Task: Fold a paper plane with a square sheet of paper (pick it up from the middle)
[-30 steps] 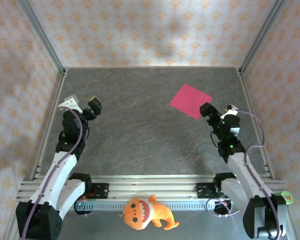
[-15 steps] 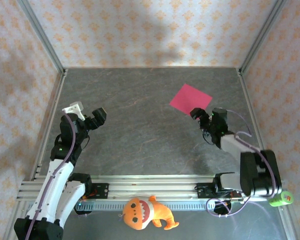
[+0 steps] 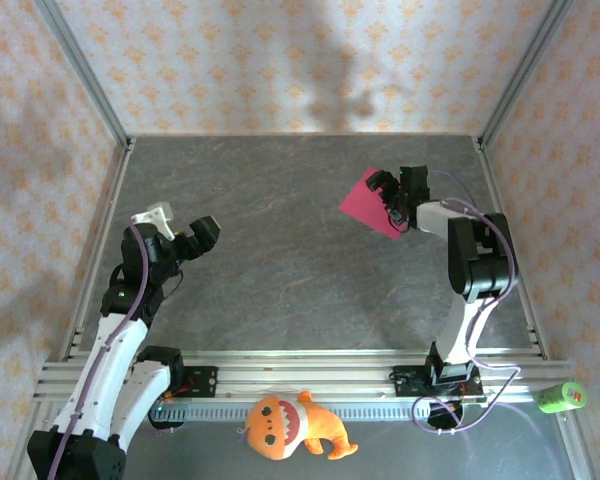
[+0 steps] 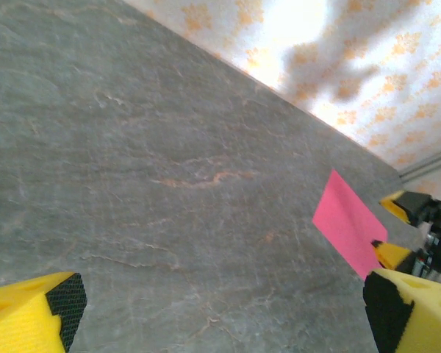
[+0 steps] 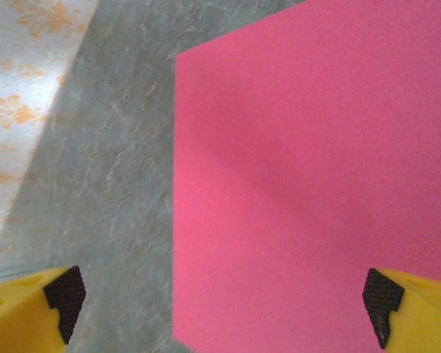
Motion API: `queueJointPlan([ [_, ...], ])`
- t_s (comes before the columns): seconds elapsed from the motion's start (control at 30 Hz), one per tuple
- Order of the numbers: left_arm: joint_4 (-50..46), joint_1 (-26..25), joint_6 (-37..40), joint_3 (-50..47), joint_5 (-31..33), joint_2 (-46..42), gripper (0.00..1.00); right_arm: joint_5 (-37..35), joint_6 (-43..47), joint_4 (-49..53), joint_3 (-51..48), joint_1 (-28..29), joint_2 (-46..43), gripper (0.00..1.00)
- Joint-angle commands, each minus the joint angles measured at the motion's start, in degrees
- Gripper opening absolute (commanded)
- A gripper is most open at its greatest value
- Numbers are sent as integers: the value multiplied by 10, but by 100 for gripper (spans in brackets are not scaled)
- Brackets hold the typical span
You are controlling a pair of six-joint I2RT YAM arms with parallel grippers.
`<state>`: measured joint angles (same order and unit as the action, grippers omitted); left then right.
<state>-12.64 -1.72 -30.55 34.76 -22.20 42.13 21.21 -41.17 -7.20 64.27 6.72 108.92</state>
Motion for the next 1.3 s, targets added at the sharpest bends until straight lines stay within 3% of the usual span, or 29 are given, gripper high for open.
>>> queueJointPlan([
  [0.0,21,6,-18,-3,-57,12,99,-24,32,70,35,4,24,100],
  [0.27,0,6,-11,-32,-67,-27,99,-33,95,123,-4,14,30,100],
  [0.53,-9,6,-43,-60,-110,-101,99,5,119,104,-149,92,-72,100],
  [0.9,-58,6,-81,-90,-163,-177,99,4,23,17,-324,250,-199,100],
  [1.03,-77,6,-65,-81,-172,-167,99,-14,-22,3,-337,286,-218,100],
  [1.27,-18,5,-94,-104,-197,-137,99,10,-88,-52,-321,329,-198,100],
])
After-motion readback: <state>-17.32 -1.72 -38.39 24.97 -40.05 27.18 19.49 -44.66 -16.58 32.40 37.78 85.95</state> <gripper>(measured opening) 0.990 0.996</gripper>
